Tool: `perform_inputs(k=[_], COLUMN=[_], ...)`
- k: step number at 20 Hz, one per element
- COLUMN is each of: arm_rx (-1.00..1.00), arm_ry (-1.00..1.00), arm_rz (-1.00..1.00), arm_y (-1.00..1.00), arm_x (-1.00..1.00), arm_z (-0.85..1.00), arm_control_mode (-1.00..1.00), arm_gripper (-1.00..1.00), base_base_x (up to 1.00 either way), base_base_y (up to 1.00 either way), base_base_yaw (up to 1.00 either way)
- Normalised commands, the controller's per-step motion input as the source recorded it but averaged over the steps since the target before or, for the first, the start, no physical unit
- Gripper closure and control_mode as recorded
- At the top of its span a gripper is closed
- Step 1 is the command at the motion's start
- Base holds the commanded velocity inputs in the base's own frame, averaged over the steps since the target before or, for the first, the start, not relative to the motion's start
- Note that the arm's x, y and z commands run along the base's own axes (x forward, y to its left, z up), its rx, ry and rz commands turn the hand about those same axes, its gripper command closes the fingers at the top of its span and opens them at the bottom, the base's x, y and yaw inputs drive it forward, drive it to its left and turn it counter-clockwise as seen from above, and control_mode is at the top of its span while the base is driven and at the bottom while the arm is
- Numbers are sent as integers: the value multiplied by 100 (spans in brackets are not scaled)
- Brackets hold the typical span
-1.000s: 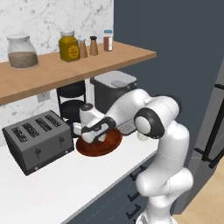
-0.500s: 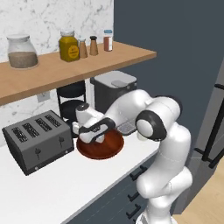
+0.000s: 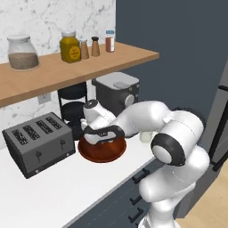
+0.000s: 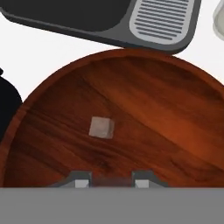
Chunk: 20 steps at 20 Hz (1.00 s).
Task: Grab a lemon wedge from the fridge and one ice cube from the ice bowl, and put them in the glass of lemonade.
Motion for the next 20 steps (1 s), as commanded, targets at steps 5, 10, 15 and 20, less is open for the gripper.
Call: perform_inputs(k=[5, 10, 15, 20], arm_rx=[0, 0, 0, 0], arm_ry=[-3, -7, -5, 0], arm_rz=[0, -1, -2, -3], arm_y=[-58, -62, -56, -59], arm_x=[-60, -43, -36, -24], arm_z=[58, 73, 70, 55], arm_control_mode=[-100, -100, -100, -100], arm_gripper=[100, 100, 100, 100], base_base_x=[0, 0, 0, 0], base_base_y=[0, 0, 0, 0], base_base_yaw=[0, 0, 0, 0])
